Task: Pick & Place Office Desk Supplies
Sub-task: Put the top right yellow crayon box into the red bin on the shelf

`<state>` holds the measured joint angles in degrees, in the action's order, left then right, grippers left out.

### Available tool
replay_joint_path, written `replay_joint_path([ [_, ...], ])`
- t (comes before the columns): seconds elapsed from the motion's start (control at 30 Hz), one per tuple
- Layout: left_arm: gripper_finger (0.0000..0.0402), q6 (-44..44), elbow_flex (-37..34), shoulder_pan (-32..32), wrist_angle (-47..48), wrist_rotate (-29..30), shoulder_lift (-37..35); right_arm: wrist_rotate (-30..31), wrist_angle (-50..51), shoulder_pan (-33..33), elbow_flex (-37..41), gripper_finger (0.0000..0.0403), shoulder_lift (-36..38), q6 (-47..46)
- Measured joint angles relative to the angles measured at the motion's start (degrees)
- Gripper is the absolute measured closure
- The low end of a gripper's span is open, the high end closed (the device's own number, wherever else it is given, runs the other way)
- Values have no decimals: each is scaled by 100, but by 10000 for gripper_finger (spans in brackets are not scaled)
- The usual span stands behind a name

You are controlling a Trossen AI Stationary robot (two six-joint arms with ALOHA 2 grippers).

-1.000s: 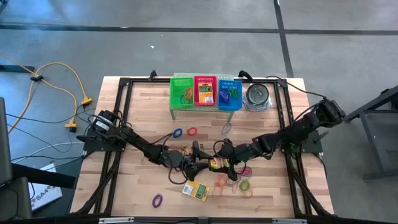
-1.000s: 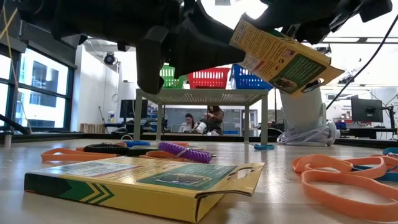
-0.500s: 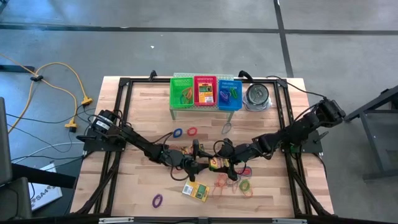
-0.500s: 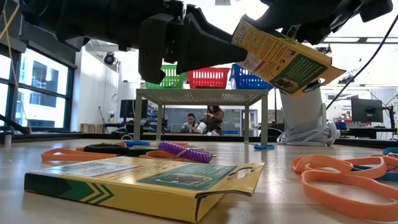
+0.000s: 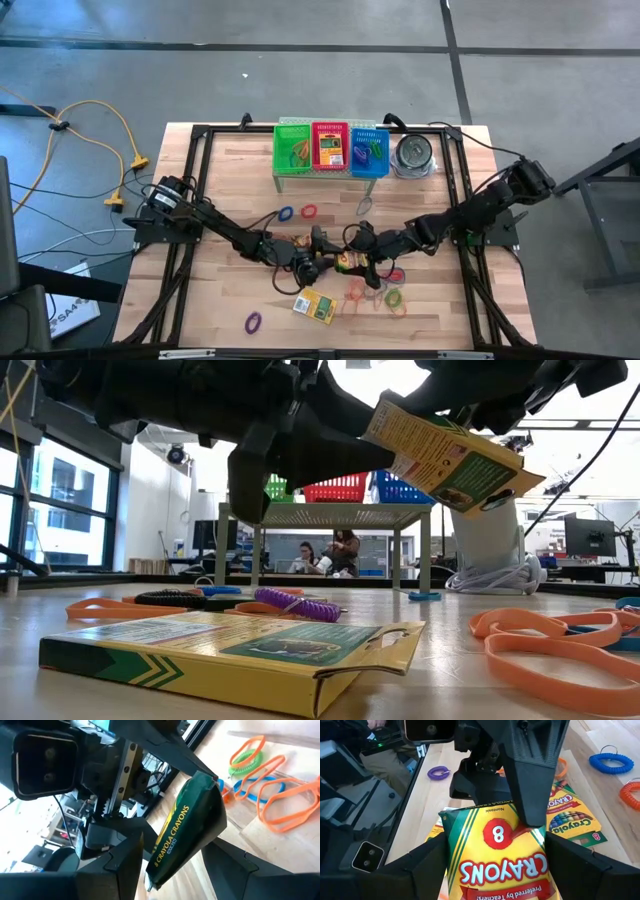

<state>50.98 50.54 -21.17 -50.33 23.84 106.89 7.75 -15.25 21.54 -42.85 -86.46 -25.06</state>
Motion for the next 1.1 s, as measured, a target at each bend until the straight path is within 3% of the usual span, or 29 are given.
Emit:
replay_joint_path([
  [0.2,212,410,2,-1,-2,-560,0,-52,-4,4,0,108,-2,-4],
  [0.9,317,476,2,4,18,-639,0,-368,0,0,0,107,-2,20],
  [1.1,348,636,2,7,129,-584,0,-124,67,4,2,107,-4,619],
])
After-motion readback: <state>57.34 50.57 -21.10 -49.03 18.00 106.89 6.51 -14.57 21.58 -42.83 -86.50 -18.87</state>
